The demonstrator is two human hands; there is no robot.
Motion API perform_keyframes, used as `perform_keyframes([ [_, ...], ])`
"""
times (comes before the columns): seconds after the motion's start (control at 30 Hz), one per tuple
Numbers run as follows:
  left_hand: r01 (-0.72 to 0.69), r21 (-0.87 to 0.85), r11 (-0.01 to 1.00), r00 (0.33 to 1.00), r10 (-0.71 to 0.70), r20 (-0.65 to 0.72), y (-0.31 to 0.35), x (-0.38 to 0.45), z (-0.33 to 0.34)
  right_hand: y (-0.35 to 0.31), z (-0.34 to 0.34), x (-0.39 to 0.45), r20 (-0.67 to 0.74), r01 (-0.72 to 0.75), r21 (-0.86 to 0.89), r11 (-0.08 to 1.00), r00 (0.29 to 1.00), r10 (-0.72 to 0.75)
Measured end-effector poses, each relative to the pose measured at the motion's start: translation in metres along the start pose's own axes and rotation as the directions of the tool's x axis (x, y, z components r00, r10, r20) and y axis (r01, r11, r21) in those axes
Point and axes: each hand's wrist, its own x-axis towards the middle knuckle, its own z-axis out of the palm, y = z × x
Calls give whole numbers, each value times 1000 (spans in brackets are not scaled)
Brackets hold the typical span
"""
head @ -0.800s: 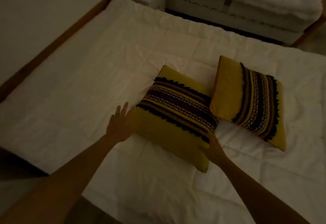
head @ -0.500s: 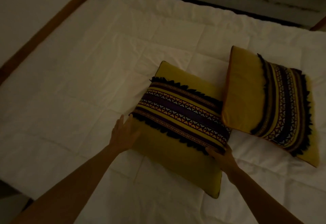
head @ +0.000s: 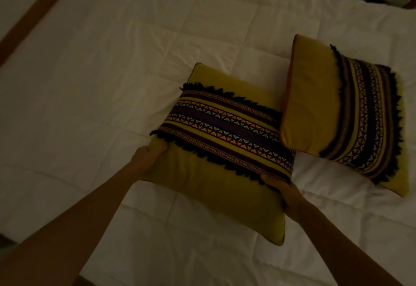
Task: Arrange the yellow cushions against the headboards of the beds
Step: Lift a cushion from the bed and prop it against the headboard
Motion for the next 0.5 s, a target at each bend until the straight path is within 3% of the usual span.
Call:
perform_keyframes([
  [0.2, -110, -150, 983, 994, 110, -10, 35, -39, -29, -26, 14, -31, -28, -48, 38, 998, 998, 49],
  [0.33, -171, -189, 967, 985, 169, -30, 49, -63, -61, -41, 27, -63, 53, -70, 108, 992, 997, 64],
  [0.4, -182, -293, 938, 983, 165, -83, 51, -82, -81, -45, 41, -82, 131, -78, 194, 978, 990, 53],
  [0.47, -173, -544, 821, 983, 109, -148, 44, -101, -104, -47, 63, -101, 212, -62, 294, 954, 977, -1],
  [0.5, -170, -689, 704, 984, 87, -154, 38, -111, -113, -49, 77, -110, 241, -59, 335, 941, 970, -25],
])
